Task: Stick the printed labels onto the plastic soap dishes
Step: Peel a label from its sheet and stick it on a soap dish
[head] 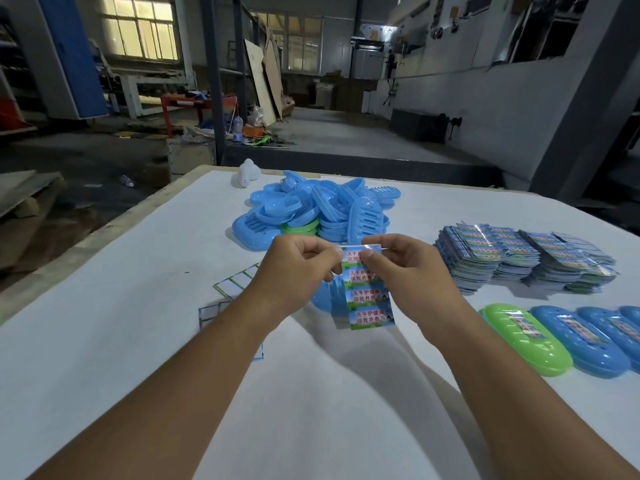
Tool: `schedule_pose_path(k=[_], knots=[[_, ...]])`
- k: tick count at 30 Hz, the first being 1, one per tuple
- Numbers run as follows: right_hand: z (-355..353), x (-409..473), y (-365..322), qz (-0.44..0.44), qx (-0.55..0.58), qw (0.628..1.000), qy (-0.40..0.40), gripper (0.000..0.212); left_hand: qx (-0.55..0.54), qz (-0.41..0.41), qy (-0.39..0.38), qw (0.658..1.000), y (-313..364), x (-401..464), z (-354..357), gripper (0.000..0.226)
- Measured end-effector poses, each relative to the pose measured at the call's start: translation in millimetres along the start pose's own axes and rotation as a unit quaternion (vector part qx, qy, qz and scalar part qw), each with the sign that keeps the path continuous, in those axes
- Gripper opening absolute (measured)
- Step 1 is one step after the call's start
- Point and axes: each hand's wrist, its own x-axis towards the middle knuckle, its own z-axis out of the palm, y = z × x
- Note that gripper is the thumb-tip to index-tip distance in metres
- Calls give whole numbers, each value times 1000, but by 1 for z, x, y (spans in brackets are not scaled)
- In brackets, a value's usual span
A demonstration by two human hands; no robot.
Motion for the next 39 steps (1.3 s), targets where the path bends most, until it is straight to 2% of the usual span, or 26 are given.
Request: schedule_pose_path(k=[5, 16, 18, 21, 23, 26, 32, 39], knots=[[0, -1, 0, 13, 1, 1000, -14, 13, -12, -6, -4, 1000, 2, -1, -2, 24], [-1, 0, 1, 15, -16, 1000, -8, 17, 5, 5, -15, 1000, 0, -2, -2, 23], [-1, 1, 5, -12, -82, 996, 37, 23, 10, 11, -17, 1000, -1, -2, -1, 21], [-1, 3, 11, -109, -256, 955, 102, 20, 16, 22, -27, 999, -2, -3, 0, 19], [0, 2, 12, -137, -263, 951, 86, 14, 24, 35, -32, 999, -3, -4, 1, 17], [3, -2, 10, -153, -287, 944, 56, 17, 44, 47, -32, 997, -5, -5, 2, 13], [4, -6, 6, -152, -337, 926, 70, 18, 96, 69, -30, 993, -5, -7, 6, 10], [9, -8, 4, -134, -378, 912, 86, 44, 150, 100, -9, 984, -4, -11, 11, 12]])
